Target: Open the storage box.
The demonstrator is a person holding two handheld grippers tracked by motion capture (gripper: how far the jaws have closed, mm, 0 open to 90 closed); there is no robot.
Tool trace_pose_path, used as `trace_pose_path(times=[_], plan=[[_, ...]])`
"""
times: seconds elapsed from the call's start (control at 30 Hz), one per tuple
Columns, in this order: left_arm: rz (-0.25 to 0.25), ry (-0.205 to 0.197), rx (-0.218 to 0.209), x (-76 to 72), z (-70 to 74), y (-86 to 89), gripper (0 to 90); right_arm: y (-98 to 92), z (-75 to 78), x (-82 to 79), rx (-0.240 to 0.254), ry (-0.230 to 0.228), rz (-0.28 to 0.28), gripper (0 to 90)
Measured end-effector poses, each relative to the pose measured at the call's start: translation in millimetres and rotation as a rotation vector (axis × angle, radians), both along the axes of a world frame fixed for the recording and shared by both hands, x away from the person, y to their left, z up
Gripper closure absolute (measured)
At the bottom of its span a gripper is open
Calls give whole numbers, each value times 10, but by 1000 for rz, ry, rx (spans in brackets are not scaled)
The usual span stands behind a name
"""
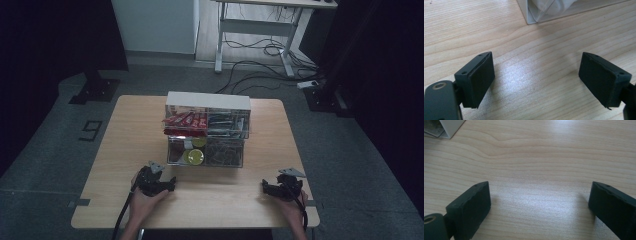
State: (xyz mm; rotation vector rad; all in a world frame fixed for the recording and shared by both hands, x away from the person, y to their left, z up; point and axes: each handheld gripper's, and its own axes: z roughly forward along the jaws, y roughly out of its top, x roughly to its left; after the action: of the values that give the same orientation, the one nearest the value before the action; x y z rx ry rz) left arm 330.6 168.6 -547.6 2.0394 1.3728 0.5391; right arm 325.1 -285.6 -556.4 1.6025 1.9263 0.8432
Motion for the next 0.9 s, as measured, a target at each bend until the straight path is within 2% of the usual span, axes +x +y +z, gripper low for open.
trace_pose_path(times=[0.4,0.57,0.67,0.83,0.9], plan=[[2,-3,-1,-41,4,12,153,-11,5,-15,2,-6,-6,81],[5,-7,0,-70,11,11,189,-7,6,-23,1,-16,6,116],[13,-19,14,-91,35,21,216,-7,7,-24,2,-17,9,120],[26,-52,-41,-145,139,96,269,-9,7,-23,3,-17,11,122],[29,-52,-51,-171,214,116,288,-10,7,-23,3,-17,14,124]])
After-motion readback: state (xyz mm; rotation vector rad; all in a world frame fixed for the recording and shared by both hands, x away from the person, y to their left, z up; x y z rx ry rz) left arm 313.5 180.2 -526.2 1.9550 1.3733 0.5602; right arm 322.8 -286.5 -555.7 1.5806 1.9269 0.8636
